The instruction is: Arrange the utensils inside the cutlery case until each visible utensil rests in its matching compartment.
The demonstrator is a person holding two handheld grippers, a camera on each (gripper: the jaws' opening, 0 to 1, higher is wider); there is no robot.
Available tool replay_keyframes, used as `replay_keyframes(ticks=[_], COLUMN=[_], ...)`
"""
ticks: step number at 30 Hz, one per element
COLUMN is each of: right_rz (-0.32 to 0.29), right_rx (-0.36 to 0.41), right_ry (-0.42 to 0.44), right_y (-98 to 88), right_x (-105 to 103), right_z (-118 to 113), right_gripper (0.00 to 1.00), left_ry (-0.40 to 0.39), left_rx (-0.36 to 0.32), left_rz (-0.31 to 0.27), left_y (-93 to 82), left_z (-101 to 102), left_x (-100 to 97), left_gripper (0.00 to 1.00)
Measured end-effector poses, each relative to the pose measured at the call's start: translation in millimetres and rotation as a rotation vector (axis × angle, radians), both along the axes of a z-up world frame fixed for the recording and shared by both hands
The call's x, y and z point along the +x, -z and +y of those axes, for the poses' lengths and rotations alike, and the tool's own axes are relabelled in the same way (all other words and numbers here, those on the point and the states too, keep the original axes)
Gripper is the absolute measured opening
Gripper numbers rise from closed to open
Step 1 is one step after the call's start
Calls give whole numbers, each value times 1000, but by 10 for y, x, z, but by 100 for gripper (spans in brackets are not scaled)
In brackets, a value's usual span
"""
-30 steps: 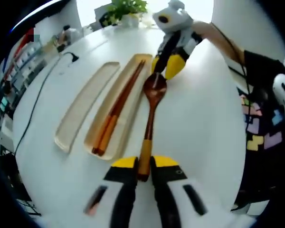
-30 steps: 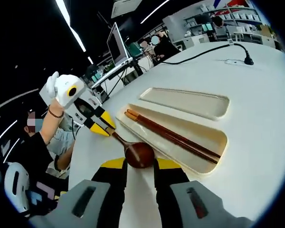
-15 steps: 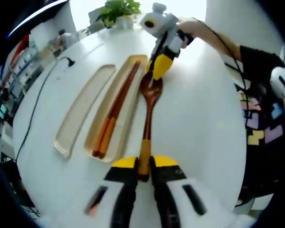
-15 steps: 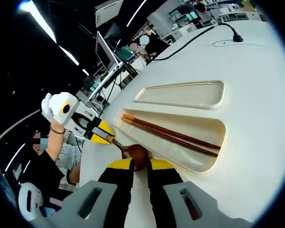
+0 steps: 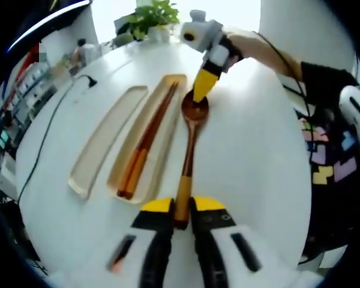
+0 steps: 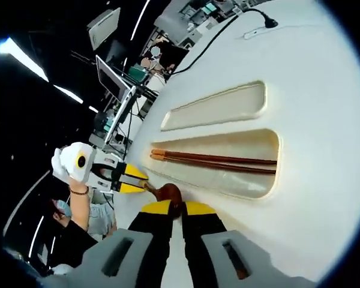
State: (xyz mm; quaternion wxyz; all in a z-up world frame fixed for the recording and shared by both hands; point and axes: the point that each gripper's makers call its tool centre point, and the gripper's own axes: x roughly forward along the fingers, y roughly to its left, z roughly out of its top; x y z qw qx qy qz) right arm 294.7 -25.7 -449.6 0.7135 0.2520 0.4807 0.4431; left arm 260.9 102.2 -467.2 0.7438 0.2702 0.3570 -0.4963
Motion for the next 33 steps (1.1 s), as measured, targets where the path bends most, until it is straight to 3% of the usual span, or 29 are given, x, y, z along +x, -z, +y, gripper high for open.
replay_keyframes(ticks=[1, 5, 11, 16, 21, 26, 33], right_rz=[23, -2, 6, -4, -4, -8, 23], right_rx=[21, 12, 8, 4, 14, 26, 87], right_ry=[20, 20, 35, 34, 29, 39, 74], right_y=[-32, -24, -22, -56, -106, -187, -321], right_x=[-6, -95, -98, -143, -147, -122, -53], right_z=[11, 22, 3, 6, 18, 31, 3], right_gripper=[3, 2, 2, 2, 3, 2, 3], left_ry=[1, -29, -33, 31, 27, 13, 13], left_rx=[-2, -13, -15, 15, 33, 39, 58], left_rz=[-6, -6, -27, -61, -49, -66, -136], left_y=[-1, 1, 15, 18, 19, -109, -332], left_z=[-4, -19, -66, -92, -107, -92, -123], left_x=[-1, 5, -12, -43, -65, -22, 92], left_gripper=[11, 12, 12, 12, 12, 12, 12])
